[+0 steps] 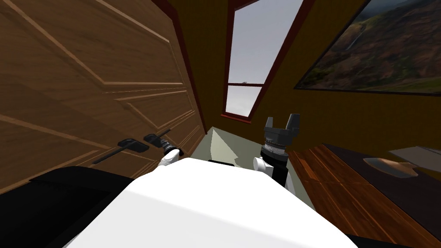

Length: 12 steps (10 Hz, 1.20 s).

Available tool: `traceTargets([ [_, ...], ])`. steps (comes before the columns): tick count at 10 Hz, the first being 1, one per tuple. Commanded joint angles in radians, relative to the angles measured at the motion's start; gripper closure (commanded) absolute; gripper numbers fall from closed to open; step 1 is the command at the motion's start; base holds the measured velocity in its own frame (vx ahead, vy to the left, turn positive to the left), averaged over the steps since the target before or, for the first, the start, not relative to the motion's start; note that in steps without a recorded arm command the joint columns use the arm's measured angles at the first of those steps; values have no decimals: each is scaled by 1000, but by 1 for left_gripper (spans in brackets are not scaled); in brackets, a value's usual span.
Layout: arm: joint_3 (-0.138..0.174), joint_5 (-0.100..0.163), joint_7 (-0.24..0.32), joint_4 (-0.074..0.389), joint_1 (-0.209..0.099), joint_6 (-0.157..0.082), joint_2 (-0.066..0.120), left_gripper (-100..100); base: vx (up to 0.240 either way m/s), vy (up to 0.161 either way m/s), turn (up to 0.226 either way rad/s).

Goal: Pull the door open

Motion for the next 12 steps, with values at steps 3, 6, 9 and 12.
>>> traceTargets([
  [3,26,-5,20,26,-1,14,27,-100,-168,164,126],
  [6,39,-5,23,32,1,22,40,-100,-153,129,102],
  [9,44,2,15,38,1,15,43,-100,-199,-27,48],
  [12,47,7,8,43,1,8,45,-100,-204,-53,44],
])
